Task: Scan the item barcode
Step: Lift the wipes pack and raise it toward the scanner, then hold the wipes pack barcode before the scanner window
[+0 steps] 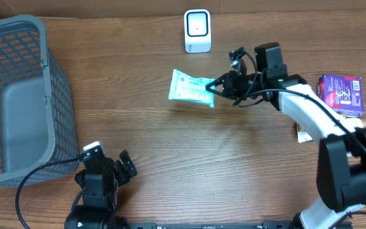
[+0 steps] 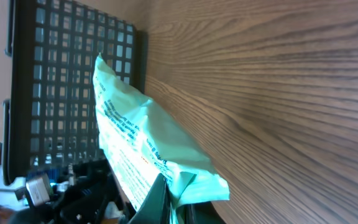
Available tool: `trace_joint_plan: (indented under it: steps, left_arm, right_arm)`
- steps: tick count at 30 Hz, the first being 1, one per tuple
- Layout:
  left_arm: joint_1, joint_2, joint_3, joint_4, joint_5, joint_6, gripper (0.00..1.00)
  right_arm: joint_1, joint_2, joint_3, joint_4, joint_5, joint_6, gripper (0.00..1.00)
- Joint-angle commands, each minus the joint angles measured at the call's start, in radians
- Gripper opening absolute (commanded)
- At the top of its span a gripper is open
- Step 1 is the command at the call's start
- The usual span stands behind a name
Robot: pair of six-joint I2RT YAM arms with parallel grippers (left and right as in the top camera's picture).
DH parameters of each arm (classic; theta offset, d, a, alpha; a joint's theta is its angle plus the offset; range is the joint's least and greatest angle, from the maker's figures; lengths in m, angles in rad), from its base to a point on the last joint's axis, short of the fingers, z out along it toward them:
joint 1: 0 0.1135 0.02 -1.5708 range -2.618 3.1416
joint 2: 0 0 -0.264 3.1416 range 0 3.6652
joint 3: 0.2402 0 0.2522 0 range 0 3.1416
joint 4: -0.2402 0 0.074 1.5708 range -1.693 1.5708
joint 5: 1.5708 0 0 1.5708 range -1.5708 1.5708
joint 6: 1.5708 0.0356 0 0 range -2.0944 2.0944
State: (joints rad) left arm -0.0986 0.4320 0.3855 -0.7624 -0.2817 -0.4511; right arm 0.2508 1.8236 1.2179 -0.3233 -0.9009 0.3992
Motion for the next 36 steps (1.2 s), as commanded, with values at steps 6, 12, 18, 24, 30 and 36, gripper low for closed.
trace_joint_plan:
  steps: [6,12,18,24,30,36]
  left_arm:
    - [-0.002,-0.005,0.001,0.003,-0.013,-0.017,1.00]
    - [-0.002,-0.005,0.001,0.003,-0.013,-0.017,1.00]
    - [-0.002,-0.005,0.001,0.003,-0.013,-0.017,0.99]
    - [-0.002,-0.005,0.001,0.003,-0.013,-0.017,1.00]
    - [-0.002,-0.005,0.001,0.003,-0.013,-0.017,1.00]
    - [-0.002,-0.005,0.001,0.003,-0.013,-0.017,1.00]
  right_arm:
    - [-0.019,-0.208,0.210,-0.280,0.352,-0.222,0.04]
    - [-0.016,-0.224,0.441,-0.413,0.403,-0.320,0.04]
    - [-0.016,-0.224,0.534,-0.409,0.403,-0.342,0.04]
    - [-0.012,-0.224,0.534,-0.417,0.404,-0.348,0.04]
    - [0.063,-0.202,0.533,-0.388,0.720,-0.291,0.04]
    - [0.203,-0.101,0.533,-0.217,1.229,-0.327,0.04]
